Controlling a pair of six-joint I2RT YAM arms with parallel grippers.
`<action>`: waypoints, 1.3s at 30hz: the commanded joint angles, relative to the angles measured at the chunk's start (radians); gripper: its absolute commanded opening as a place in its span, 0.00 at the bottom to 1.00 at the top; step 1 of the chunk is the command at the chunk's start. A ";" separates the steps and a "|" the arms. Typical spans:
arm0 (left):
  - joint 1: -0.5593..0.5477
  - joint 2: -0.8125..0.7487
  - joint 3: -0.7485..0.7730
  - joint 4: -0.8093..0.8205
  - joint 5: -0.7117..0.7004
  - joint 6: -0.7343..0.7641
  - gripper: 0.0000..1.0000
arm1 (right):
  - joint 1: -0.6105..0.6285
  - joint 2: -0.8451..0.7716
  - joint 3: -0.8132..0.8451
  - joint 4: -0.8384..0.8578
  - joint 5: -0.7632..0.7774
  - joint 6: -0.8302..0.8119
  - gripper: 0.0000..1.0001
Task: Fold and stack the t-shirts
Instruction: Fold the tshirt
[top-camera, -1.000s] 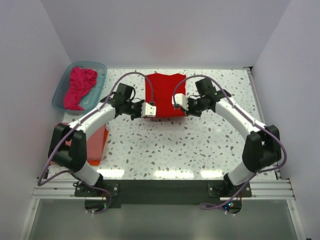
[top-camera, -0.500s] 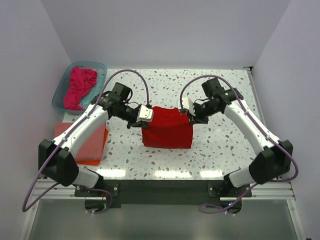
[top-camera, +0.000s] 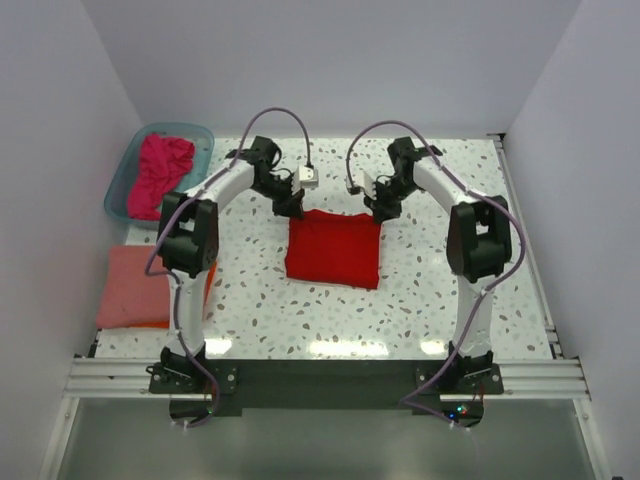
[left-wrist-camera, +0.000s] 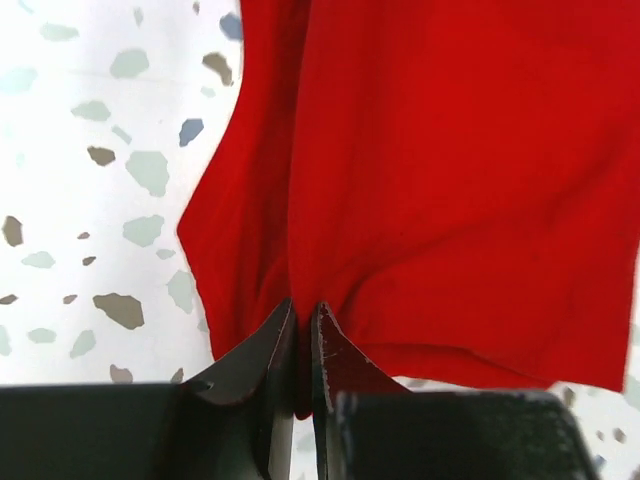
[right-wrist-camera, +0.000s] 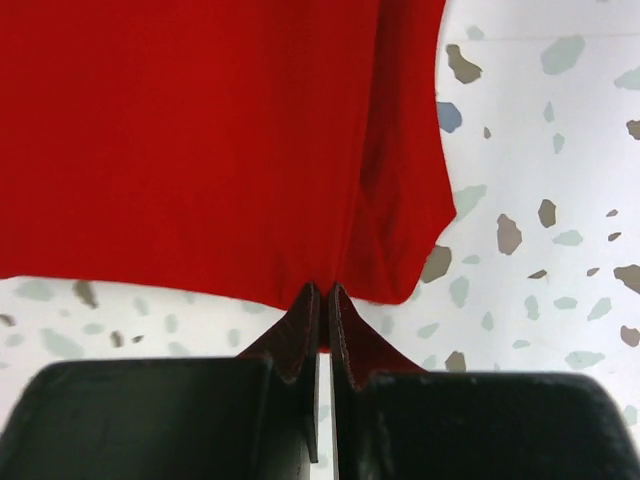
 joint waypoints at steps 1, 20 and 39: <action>0.005 0.067 0.067 0.070 -0.016 -0.088 0.15 | -0.007 0.047 0.056 0.048 0.034 -0.012 0.00; 0.002 -0.380 -0.568 0.114 0.101 0.006 0.31 | 0.114 -0.274 -0.364 -0.012 -0.059 0.092 0.30; -0.201 -0.240 -0.443 0.452 0.075 -0.131 0.50 | 0.056 0.015 -0.054 0.281 -0.196 0.957 0.08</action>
